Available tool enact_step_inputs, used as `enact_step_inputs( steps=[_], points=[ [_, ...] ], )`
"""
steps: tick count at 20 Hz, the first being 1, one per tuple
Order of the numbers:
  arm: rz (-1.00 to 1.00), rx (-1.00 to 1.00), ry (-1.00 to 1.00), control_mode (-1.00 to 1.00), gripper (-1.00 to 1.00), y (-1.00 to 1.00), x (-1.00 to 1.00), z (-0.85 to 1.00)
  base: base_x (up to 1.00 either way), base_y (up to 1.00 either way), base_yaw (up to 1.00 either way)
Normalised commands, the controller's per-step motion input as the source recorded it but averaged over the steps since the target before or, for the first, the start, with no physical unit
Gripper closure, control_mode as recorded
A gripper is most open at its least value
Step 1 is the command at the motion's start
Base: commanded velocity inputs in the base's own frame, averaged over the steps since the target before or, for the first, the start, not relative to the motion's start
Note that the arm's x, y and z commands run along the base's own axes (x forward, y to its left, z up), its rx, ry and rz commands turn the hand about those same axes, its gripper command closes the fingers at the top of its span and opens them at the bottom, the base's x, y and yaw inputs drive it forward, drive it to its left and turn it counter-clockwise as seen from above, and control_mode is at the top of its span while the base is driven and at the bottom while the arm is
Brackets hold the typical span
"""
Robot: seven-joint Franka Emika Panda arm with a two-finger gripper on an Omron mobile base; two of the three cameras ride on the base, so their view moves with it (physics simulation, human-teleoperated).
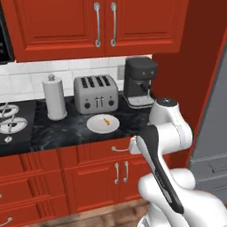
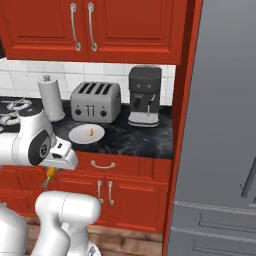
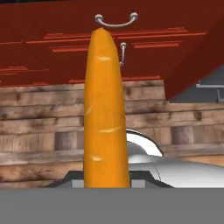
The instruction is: Place the shrimp on the plate and place the carrot on the same plate.
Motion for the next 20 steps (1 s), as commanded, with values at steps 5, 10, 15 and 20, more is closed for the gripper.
enact_step_inputs(
  steps=[5, 10, 15, 20],
  points=[
    [0.0, 0.0, 0.0, 1.0, 1.0, 0.0, 0.0, 0.0, 0.8, -0.13, -0.01],
    [0.0, 0.0, 0.0, 1.0, 1.0, 0.0, 0.0, 0.0, 0.62, 0.14, 0.0],
    [0.0, 0.0, 0.0, 1.0, 1.0, 0.0, 0.0, 0.0, 0.26, 0.37, 0.0],
    [0.0, 0.0, 0.0, 1.0, 1.0, 0.0, 0.0, 0.0, 0.0, 0.47, 0.06]
  ],
)
